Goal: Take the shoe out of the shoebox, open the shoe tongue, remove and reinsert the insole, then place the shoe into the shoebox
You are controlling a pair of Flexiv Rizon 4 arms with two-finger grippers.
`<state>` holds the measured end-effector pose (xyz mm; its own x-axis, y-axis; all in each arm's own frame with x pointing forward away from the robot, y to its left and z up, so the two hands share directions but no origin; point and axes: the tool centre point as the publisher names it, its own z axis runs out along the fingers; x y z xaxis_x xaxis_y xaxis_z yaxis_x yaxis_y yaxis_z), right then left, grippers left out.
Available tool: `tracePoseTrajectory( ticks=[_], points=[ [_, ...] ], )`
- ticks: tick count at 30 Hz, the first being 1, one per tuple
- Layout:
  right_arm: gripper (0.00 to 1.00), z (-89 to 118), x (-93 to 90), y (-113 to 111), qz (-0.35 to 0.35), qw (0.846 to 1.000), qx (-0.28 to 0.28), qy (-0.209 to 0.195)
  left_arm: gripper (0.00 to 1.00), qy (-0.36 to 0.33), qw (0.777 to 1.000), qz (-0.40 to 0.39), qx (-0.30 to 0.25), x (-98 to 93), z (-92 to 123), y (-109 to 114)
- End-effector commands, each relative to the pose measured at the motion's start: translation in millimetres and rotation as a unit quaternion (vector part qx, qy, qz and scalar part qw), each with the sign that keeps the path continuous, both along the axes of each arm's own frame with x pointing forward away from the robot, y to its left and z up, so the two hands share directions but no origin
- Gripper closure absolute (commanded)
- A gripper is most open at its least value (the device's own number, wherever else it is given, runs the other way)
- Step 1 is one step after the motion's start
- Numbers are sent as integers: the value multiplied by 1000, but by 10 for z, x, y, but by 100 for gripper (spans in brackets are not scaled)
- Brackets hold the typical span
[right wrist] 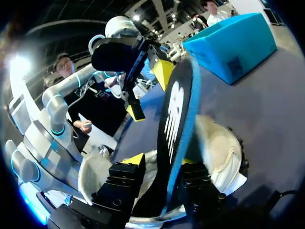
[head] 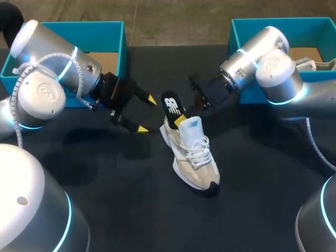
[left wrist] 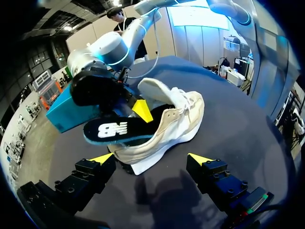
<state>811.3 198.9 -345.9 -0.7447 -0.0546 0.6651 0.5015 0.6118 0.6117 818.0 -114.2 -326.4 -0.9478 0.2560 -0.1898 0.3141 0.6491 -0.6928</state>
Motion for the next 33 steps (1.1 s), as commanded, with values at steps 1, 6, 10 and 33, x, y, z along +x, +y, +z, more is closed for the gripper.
tracePoseTrajectory(
  ticks=[1,6,10,33],
  points=[
    [62,93,-8,1,-6,1000,-6,-11,0,-1,1000,-1,-1,6,-10,-2],
    [62,139,57,10,-4,1000,-4,-22,0,-1,1000,1,-1,0,-2,8],
    [63,133,153,25,4,1000,-3,-28,0,0,1000,1,-1,-1,-7,12],
    [100,-74,-155,-93,47,995,-67,48,0,1,1000,2,-6,-9,-35,-1]
  ],
)
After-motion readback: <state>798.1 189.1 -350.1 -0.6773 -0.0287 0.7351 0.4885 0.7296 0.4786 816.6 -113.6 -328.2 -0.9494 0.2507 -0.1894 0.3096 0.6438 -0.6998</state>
